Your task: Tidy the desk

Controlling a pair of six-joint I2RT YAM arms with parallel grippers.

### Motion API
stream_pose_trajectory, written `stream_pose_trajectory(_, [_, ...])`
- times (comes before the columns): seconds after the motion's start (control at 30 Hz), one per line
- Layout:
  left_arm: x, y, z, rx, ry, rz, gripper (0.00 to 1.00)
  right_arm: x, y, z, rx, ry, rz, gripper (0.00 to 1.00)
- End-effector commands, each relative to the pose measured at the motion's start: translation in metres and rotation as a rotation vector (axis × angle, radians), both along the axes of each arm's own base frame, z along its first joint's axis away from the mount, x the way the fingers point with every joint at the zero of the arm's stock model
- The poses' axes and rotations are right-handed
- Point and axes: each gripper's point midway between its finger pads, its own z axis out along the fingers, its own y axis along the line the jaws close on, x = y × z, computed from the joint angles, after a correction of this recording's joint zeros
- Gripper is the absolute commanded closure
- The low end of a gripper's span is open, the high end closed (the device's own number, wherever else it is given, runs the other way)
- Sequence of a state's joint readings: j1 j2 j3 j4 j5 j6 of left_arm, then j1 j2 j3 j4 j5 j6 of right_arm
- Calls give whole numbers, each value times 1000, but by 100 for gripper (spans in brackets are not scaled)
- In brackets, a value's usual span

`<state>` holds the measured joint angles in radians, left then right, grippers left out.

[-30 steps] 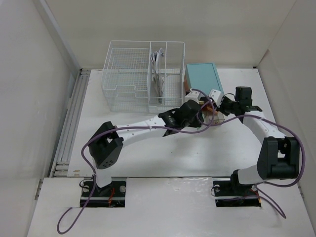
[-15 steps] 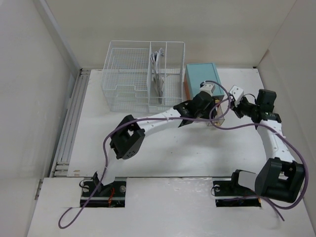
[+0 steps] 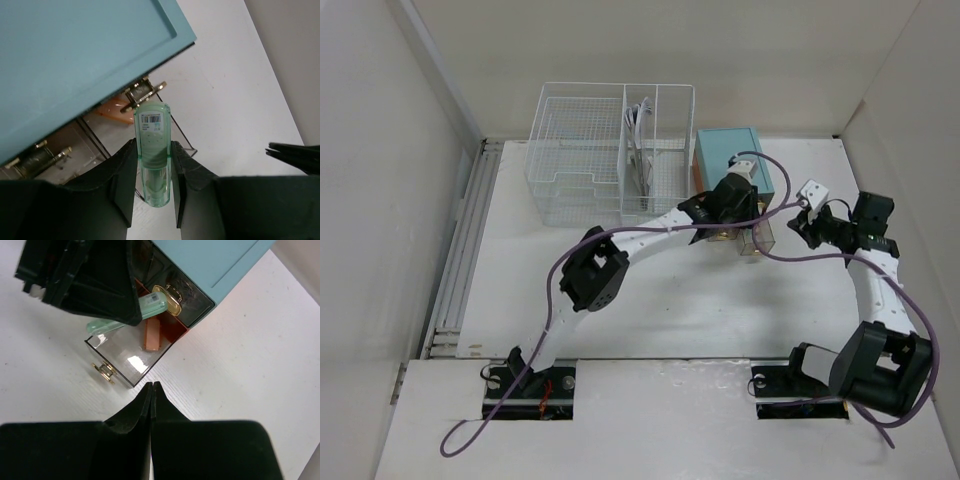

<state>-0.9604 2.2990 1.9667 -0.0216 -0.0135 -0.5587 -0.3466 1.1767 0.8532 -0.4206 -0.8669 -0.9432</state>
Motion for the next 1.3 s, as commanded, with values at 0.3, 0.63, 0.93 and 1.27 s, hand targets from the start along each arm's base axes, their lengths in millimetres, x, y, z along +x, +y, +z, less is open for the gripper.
stream_pose_trajectory(0.3, [28,-6,6,-43,-3,-19,89,-10,5,14,73,-35,49,98])
stream_pose_trajectory(0.63, [25,1,40,-66,-62,-25,67,-13,7,5,86,-5,61,97])
stream_pose_trajectory(0.93, [-5,17,78,-45,-161,-11,86,-20,7,4,56,-7,94,88])
stream_pose_trajectory(1.27, [-79,64,42,-7,-175,-42,100,-28,20,-19,219,253,228,100])
